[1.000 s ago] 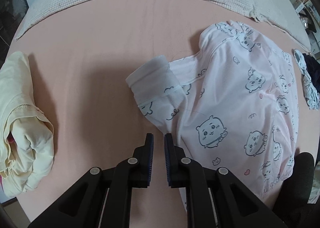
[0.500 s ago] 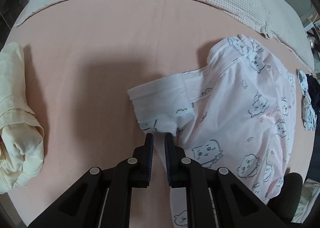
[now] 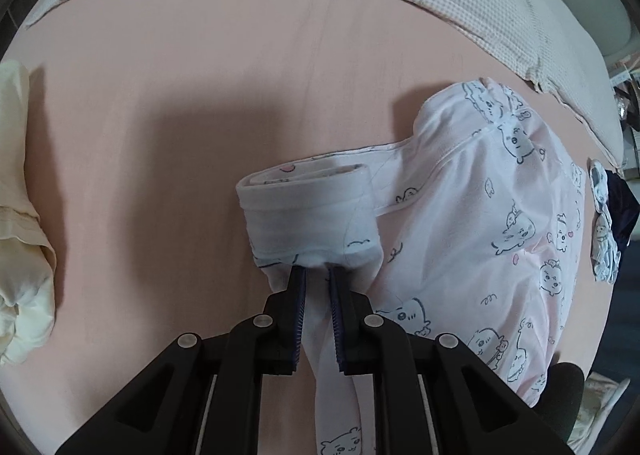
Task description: Fold clothes
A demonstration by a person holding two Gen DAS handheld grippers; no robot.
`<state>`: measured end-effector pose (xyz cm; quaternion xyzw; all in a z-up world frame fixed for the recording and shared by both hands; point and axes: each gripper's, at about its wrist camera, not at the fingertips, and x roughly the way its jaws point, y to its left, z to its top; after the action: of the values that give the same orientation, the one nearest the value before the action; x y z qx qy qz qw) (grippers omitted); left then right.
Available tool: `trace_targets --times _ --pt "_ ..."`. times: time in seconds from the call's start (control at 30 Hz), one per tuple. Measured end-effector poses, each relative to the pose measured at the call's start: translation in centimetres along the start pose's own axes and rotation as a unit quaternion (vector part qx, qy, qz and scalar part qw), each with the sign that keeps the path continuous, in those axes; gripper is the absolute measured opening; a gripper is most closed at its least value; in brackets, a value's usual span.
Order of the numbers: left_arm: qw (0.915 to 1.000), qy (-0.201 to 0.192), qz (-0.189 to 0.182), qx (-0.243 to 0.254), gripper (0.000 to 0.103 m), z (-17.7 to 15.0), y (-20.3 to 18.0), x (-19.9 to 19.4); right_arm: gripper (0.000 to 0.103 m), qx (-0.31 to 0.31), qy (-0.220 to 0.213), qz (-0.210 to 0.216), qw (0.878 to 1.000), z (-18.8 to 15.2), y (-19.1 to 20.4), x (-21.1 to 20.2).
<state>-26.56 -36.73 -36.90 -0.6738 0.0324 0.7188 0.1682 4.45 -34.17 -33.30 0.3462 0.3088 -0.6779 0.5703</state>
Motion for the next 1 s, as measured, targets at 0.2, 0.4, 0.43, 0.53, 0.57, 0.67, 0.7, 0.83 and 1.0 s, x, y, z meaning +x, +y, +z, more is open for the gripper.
trace_targets --times 0.2,0.4,0.43,0.53,0.57,0.67,0.7,0.83,1.0 --pt "0.9989 -0.010 0.014 0.044 0.009 -0.1 -0.1 -0.1 0.007 -0.016 -0.009 0.004 1.000 0.7 0.7 -0.2" --pt "0.9983 -0.007 0.029 0.051 0.006 0.3 1.5 -0.3 0.007 -0.037 -0.015 0.014 0.999 1.3 2.0 -0.2" --pt "0.9981 -0.008 0.037 0.048 0.006 0.4 1.9 -0.3 0.007 -0.037 -0.015 0.016 0.999 1.3 2.1 -0.2" --pt "0.9978 -0.002 0.046 0.048 0.006 0.5 2.8 0.0 0.007 -0.038 -0.015 0.022 0.999 1.3 2.4 -0.1" --pt "0.9976 0.001 0.050 0.048 0.006 0.5 3.0 0.1 0.007 -0.039 -0.015 0.022 0.999 1.3 2.5 -0.1" --pt "0.9972 0.004 0.056 0.049 0.006 0.5 3.3 0.4 0.007 -0.043 -0.017 0.030 0.998 1.3 2.6 -0.2" --pt "0.9967 0.007 0.060 0.054 0.006 0.6 3.3 0.5 0.007 -0.045 -0.018 0.039 0.998 1.4 2.8 -0.2" --pt "0.9921 0.018 0.100 0.074 0.006 1.1 3.3 1.1 0.007 -0.073 -0.015 0.078 0.994 1.1 4.3 -0.2" --pt "0.9876 0.010 0.104 0.117 0.006 2.1 2.6 0.7 0.009 -0.067 -0.020 0.084 0.994 0.6 4.3 -1.2"
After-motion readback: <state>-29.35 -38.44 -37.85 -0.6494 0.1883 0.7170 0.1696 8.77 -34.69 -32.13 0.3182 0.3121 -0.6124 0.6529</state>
